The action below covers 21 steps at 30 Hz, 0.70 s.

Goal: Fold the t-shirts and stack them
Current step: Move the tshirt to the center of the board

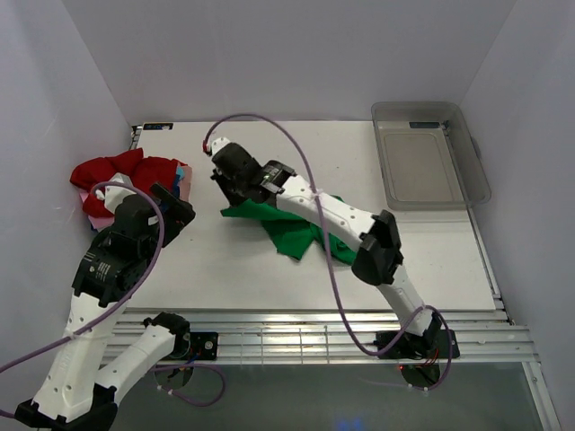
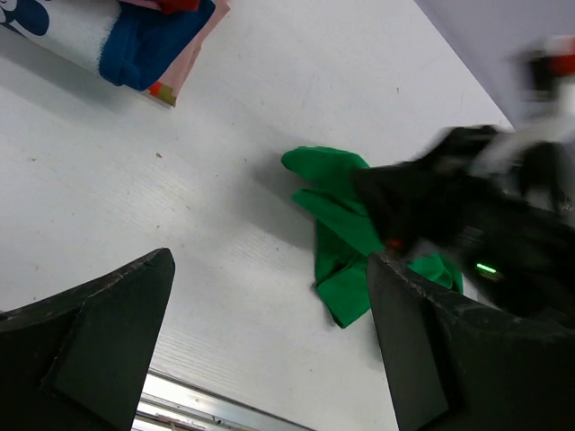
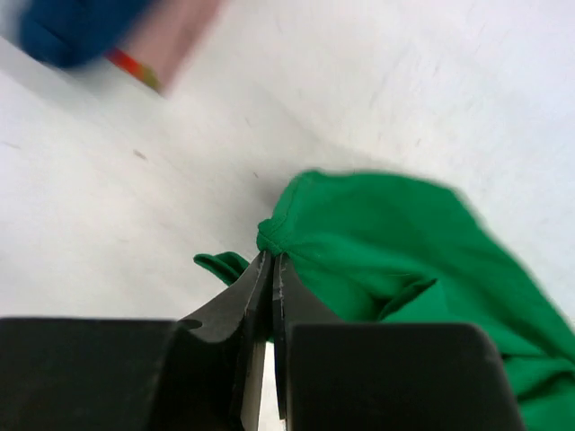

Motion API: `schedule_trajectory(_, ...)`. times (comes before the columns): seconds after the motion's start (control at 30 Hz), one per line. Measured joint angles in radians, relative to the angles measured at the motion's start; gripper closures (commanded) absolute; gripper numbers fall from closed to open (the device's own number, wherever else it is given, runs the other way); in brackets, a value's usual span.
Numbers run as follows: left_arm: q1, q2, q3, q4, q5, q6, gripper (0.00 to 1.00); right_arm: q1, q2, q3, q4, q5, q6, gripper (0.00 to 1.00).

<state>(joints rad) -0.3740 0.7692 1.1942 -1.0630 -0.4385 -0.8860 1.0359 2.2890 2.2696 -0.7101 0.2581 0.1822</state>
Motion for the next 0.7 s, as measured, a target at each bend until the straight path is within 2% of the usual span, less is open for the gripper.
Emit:
schedule_trajectory(0.23, 0.0, -0.019, -0.021, 0.002, -0.036, -0.044, 0.02, 0.0, -0.378, 0.076, 0.039, -0.02, -0.001, 0.91)
schedule_trajectory(0.33, 0.0, -0.014, -0.042, 0.01, -0.035, -0.057, 0.02, 0.0, -0.499, 0.064, 0.053, 0.022, -0.003, 0.92)
schedule_trajectory(0.47, 0.0, 0.005, -0.075, 0.055, -0.007, -0.061, 0.02, 0.001, -0.624, -0.086, 0.06, 0.132, 0.005, 0.92)
schedule_trajectory(0.57, 0.0, 0.04, -0.122, 0.099, 0.034, -0.057, 0.02, -0.004, -0.651, -0.218, 0.029, 0.224, 0.049, 0.92)
schedule_trajectory(0.7, 0.0, 0.119, -0.166, 0.132, 0.091, -0.034, 0.03, -0.017, -0.65, -0.418, -0.098, 0.366, 0.148, 0.92)
